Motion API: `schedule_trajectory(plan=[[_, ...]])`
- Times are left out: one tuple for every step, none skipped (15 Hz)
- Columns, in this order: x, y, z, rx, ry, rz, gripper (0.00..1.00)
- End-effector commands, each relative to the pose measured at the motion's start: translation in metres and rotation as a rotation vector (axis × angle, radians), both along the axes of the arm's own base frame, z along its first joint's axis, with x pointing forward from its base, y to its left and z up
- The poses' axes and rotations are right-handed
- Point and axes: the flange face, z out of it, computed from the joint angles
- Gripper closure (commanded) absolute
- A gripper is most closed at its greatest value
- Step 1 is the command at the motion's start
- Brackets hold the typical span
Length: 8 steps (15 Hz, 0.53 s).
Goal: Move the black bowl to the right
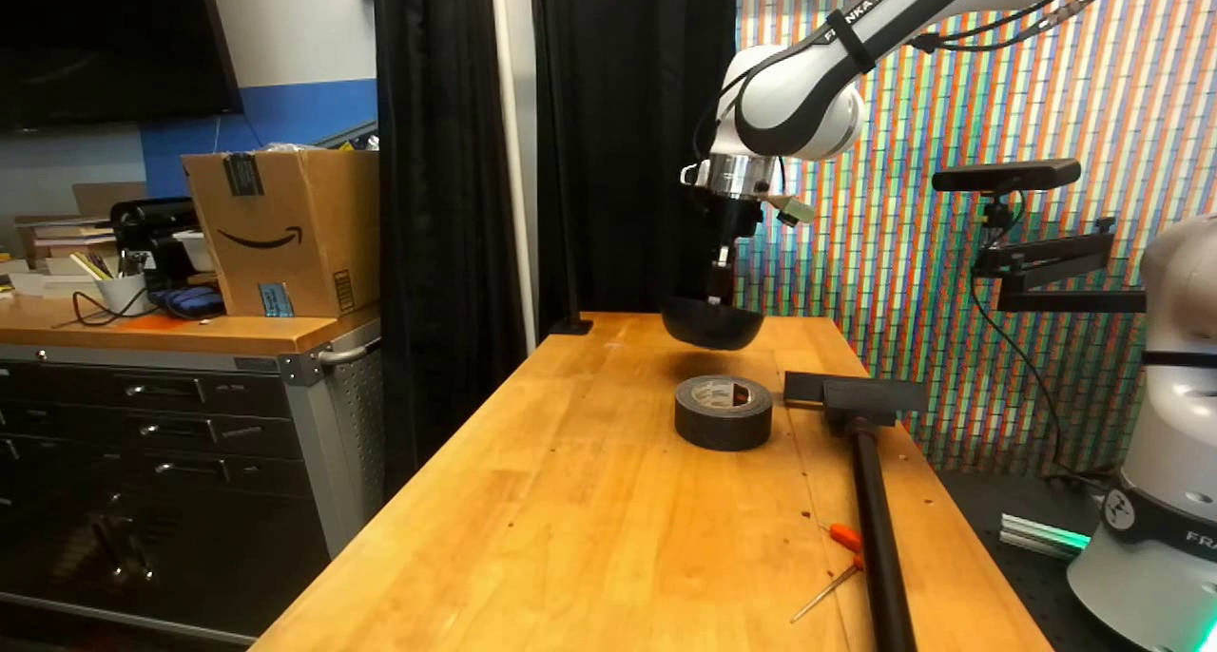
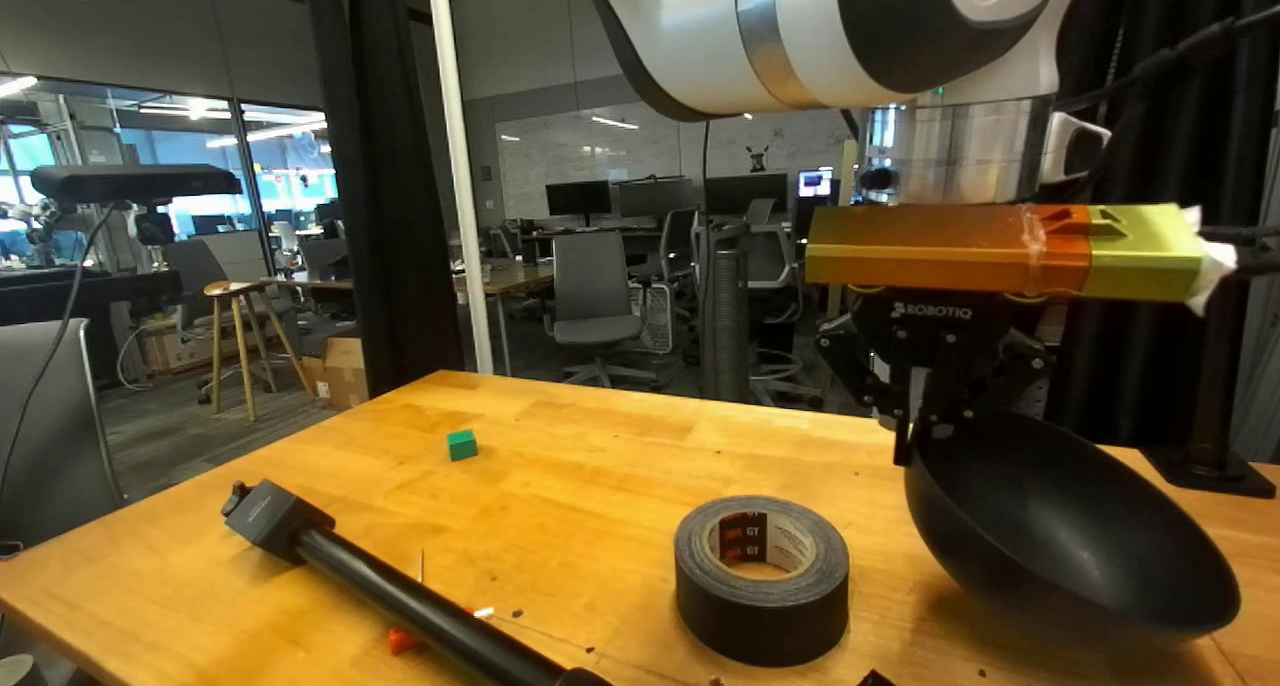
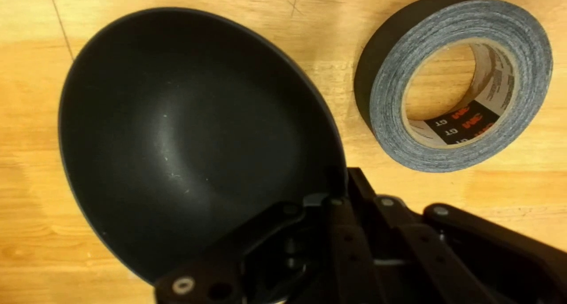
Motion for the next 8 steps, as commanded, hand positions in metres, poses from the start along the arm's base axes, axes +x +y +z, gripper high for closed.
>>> schedule_trajectory(plan=[[0.009, 0.010, -0.005, 0.017, -0.012, 0.008, 0.98], [0.010, 0.012, -0.007, 0.022, -0.007, 0.012, 0.98], [0.011, 0.013, -0.009, 0.027, -0.003, 0.013, 0.98], [0.012, 0.014, -0.011, 0.030, 0.001, 0.014, 0.98], [0.012, 0.015, -0.013, 0.030, 0.004, 0.015, 0.98], [0.013, 0.015, -0.014, 0.030, 0.007, 0.016, 0.98], [0.013, 0.016, -0.015, 0.030, 0.010, 0.017, 0.98], [0.014, 0.016, -0.016, 0.030, 0.013, 0.018, 0.98]])
